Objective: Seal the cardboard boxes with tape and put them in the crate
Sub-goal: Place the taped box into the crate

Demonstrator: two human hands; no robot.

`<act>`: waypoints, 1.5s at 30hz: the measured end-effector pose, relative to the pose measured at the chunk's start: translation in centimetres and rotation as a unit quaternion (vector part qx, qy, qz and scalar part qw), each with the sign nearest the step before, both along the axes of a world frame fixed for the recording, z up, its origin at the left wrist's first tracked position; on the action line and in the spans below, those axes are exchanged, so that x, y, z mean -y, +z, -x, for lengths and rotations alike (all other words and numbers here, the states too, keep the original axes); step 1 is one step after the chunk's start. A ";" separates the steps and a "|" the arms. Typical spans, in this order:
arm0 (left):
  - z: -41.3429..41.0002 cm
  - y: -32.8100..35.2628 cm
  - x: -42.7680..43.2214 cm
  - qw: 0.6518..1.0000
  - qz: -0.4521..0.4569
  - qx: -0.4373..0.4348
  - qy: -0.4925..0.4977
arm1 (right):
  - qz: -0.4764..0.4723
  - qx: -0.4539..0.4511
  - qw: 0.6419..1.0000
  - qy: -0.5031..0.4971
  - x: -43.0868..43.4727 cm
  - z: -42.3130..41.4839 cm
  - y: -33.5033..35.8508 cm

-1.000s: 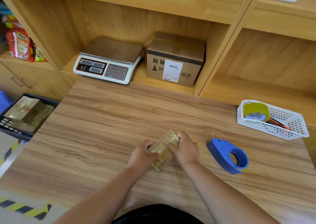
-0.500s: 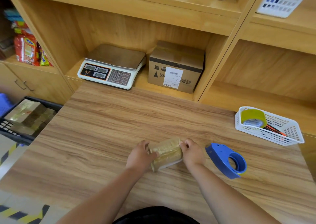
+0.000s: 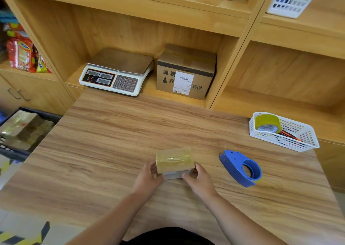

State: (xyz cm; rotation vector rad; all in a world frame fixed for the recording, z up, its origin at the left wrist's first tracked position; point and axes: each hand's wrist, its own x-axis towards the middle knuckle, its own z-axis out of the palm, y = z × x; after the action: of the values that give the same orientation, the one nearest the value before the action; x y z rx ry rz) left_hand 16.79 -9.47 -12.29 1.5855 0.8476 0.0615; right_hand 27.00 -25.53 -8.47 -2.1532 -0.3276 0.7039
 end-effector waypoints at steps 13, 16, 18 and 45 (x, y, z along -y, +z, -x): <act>7.1 4.2 2.6 0.989 -0.067 -0.031 0.130 | 0.022 0.088 0.993 0.081 1.0 3.4 0.9; 10.4 5.2 5.2 0.981 -0.065 -0.030 0.179 | 0.006 0.083 0.991 0.107 1.6 5.6 1.6; 12.9 5.8 7.0 0.975 -0.060 -0.025 0.211 | -0.004 0.065 0.990 0.127 2.1 7.5 1.9; 46.7 8.3 -11.2 0.870 -0.077 0.044 0.484 | -0.043 -0.056 0.951 0.300 -25.7 38.8 2.2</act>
State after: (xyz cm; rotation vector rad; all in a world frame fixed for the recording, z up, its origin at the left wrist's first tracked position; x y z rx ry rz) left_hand -29.89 1.68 -4.00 1.1383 1.5185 0.9313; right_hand -11.84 0.18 -6.32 -1.9185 -0.9551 1.1190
